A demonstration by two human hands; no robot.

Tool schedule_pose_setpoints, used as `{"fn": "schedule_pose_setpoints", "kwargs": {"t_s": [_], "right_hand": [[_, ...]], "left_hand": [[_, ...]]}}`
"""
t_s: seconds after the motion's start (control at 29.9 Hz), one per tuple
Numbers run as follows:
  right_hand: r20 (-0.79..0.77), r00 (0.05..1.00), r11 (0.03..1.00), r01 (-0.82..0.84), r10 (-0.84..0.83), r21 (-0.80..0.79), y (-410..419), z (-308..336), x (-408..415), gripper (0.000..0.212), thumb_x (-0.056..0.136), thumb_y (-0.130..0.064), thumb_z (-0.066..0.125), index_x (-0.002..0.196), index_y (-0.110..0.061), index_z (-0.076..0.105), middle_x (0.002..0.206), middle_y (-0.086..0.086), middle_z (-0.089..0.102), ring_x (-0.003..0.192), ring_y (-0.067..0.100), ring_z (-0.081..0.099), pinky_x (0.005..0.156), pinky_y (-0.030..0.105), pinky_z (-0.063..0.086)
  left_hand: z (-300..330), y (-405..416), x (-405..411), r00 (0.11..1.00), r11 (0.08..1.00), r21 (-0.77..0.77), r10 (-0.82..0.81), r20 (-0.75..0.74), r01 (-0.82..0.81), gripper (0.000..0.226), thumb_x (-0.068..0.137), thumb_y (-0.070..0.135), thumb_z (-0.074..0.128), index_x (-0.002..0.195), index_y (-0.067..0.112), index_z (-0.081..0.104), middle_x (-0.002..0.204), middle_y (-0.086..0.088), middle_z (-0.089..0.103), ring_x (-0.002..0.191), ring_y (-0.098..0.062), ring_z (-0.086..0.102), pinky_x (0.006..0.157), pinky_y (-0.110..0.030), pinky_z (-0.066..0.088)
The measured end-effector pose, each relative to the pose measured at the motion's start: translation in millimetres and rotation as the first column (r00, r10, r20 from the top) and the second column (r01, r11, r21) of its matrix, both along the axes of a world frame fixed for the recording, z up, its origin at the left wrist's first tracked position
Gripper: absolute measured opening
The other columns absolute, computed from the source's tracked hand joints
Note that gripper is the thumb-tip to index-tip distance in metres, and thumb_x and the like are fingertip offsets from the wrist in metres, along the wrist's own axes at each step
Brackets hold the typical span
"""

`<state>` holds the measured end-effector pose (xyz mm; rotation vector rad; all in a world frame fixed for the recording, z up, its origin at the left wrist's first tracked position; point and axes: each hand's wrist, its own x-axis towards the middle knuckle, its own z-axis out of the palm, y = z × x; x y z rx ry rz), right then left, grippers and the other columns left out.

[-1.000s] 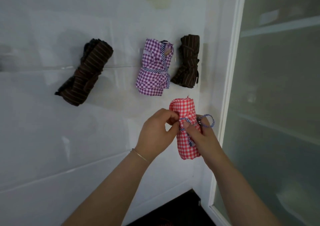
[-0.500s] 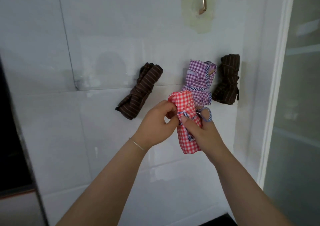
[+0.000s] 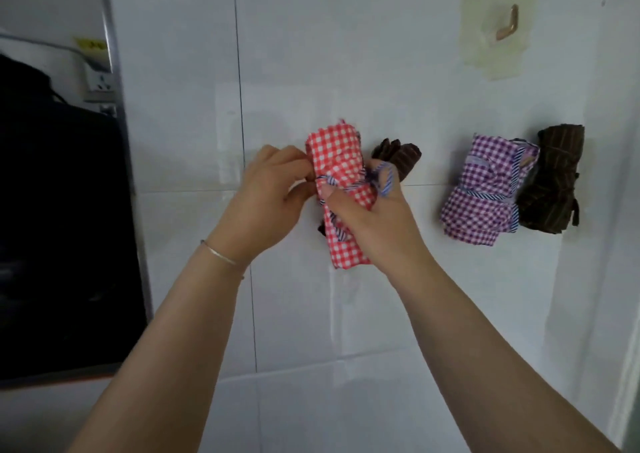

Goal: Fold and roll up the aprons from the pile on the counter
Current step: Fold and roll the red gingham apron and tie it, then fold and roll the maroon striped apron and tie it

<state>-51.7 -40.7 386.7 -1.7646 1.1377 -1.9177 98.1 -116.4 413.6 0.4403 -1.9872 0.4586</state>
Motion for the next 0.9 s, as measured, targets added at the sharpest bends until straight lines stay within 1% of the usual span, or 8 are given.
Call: {"fn": "schedule_pose_setpoints", "kwargs": {"t_s": [0.1, 0.17, 0.27, 0.37, 0.47, 0.6, 0.77, 0.9], "right_hand": [[-0.08, 0.997, 1.0, 0.013, -0.013, -0.002, -24, 10, 34, 0.051, 0.08, -0.036, 0.074, 0.116, -0.028, 0.039, 0.106, -0.011, 0.06, 0.089, 0.002, 0.064, 0.076, 0.019, 0.053], [-0.134, 0.99, 0.999, 0.031, -0.035, -0.025, -38, 14, 51, 0.053, 0.081, -0.033, 0.074, 0.117, -0.027, 0.036, 0.109, -0.009, 0.058, 0.093, 0.005, 0.062, 0.077, 0.017, 0.051], [-0.147, 0.987, 0.997, 0.048, -0.056, -0.056, -56, 12, 69, 0.056, 0.082, -0.03, 0.074, 0.122, -0.022, 0.036, 0.107, -0.008, 0.054, 0.092, 0.005, 0.06, 0.072, 0.009, 0.048], [-0.17, 0.976, 0.985, 0.111, -0.133, -0.131, -68, 8, 80, 0.062, 0.08, -0.034, 0.074, 0.127, -0.018, 0.037, 0.114, -0.002, 0.054, 0.099, 0.012, 0.059, 0.083, 0.026, 0.053], [-0.179, 0.964, 0.971, 0.167, -0.198, -0.174, -74, 5, 87, 0.067, 0.077, -0.042, 0.074, 0.128, -0.019, 0.038, 0.116, 0.003, 0.055, 0.103, 0.017, 0.059, 0.085, 0.04, 0.054], [-0.225, 0.932, 0.947, 0.235, -0.283, -0.218, -74, 1, 92, 0.07, 0.076, -0.044, 0.074, 0.13, -0.018, 0.038, 0.117, 0.003, 0.052, 0.105, 0.019, 0.057, 0.084, 0.042, 0.054], [-0.312, 0.884, 0.933, 0.296, -0.348, -0.203, -68, -8, 93, 0.081, 0.073, -0.043, 0.078, 0.137, -0.017, 0.034, 0.123, 0.006, 0.047, 0.11, 0.023, 0.053, 0.086, 0.042, 0.052], [-0.305, 0.92, 0.968, 0.215, -0.246, -0.133, -62, -21, 90, 0.089, 0.071, -0.035, 0.081, 0.142, -0.016, 0.031, 0.129, 0.008, 0.044, 0.118, 0.021, 0.049, 0.096, 0.041, 0.049]], "left_hand": [[-1, -18, 29, 0.978, 0.981, -0.002, 0.192, -0.086, -0.193, 0.018, 0.083, 0.014, 0.051, 0.092, 0.006, 0.064, 0.094, -0.009, 0.061, 0.085, -0.032, 0.048, 0.074, -0.036, 0.036], [-4, -26, 41, 0.935, 0.942, 0.0, 0.332, -0.126, -0.335, 0.018, 0.082, 0.009, 0.052, 0.096, 0.005, 0.063, 0.099, -0.013, 0.058, 0.092, -0.036, 0.046, 0.079, -0.04, 0.032], [-6, -37, 56, 0.885, 0.898, -0.002, 0.432, -0.176, -0.439, 0.024, 0.083, 0.018, 0.048, 0.097, 0.009, 0.066, 0.1, -0.011, 0.059, 0.095, -0.036, 0.046, 0.086, -0.04, 0.029], [-6, -44, 65, 0.886, 0.916, 0.017, 0.393, -0.244, -0.401, 0.025, 0.084, 0.022, 0.046, 0.09, 0.011, 0.068, 0.094, -0.007, 0.062, 0.091, -0.035, 0.048, 0.083, -0.035, 0.027], [-10, -48, 70, 0.893, 0.933, -0.001, 0.345, -0.29, -0.361, 0.016, 0.083, 0.015, 0.054, 0.086, 0.011, 0.069, 0.089, -0.006, 0.064, 0.089, -0.034, 0.049, 0.079, -0.032, 0.024], [-17, -54, 70, 0.881, 0.948, -0.014, 0.289, -0.375, -0.317, 0.013, 0.081, 0.016, 0.058, 0.079, 0.01, 0.07, 0.084, -0.004, 0.064, 0.084, -0.03, 0.048, 0.075, -0.026, 0.019], [-39, -57, 62, 0.82, 0.951, -0.001, 0.267, -0.506, -0.31, 0.016, 0.078, 0.013, 0.056, 0.078, 0.009, 0.071, 0.091, -0.005, 0.067, 0.089, -0.03, 0.05, 0.078, -0.029, 0.027], [-65, -53, 47, 0.756, 0.953, 0.058, 0.272, -0.596, -0.297, 0.022, 0.079, 0.008, 0.058, 0.096, 0.012, 0.072, 0.101, -0.008, 0.064, 0.096, -0.027, 0.048, 0.079, -0.034, 0.039]]}}
